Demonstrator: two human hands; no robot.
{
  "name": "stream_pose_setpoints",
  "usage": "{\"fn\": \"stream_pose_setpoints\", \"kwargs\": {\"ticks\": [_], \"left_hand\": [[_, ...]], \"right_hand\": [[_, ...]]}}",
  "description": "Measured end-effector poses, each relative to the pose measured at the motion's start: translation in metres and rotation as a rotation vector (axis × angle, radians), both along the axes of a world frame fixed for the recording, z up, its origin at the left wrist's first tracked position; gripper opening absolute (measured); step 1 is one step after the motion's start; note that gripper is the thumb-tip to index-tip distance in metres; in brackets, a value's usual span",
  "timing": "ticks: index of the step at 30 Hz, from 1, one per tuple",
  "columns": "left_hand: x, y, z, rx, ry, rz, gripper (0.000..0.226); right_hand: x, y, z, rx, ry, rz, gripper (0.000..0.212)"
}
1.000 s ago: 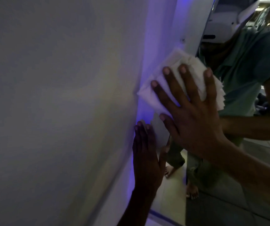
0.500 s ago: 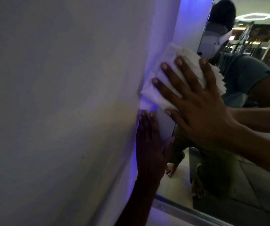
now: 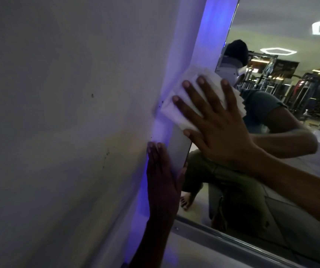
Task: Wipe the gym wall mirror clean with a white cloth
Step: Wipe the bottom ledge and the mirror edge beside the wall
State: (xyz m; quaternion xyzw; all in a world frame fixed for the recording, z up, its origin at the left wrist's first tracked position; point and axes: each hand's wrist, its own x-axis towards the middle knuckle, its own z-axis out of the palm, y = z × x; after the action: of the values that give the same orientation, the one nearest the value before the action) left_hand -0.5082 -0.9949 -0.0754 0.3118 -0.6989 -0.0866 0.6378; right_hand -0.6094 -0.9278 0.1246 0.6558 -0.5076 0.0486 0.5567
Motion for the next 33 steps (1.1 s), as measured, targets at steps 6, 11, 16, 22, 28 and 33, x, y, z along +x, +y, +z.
{"fn": "stream_pose_setpoints", "kwargs": {"ticks": [6,11,16,22,28,33], "left_hand": [[0.006,0.002,-0.035,0.007,-0.045,0.007,0.079],[0.004,0.01,-0.078,0.024,-0.065,0.063,0.074],[0.003,0.013,-0.104,0.089,-0.161,0.105,0.073],[0.015,0.01,-0.145,0.068,-0.339,0.227,0.073],[0.032,0.007,-0.159,0.0,-0.457,0.262,0.077],[0.038,0.006,-0.182,-0.01,-0.472,0.277,0.076]], "right_hand": [[-0.001,0.01,-0.057,0.126,0.027,0.016,0.068],[0.006,0.011,-0.095,0.089,-0.101,-0.023,0.072],[0.003,0.012,-0.111,0.09,-0.122,-0.04,0.072],[0.007,0.015,-0.156,0.221,-0.029,-0.014,0.075],[0.014,0.017,-0.177,0.102,-0.191,-0.042,0.08],[0.013,0.017,-0.199,0.158,-0.146,-0.016,0.085]]}}
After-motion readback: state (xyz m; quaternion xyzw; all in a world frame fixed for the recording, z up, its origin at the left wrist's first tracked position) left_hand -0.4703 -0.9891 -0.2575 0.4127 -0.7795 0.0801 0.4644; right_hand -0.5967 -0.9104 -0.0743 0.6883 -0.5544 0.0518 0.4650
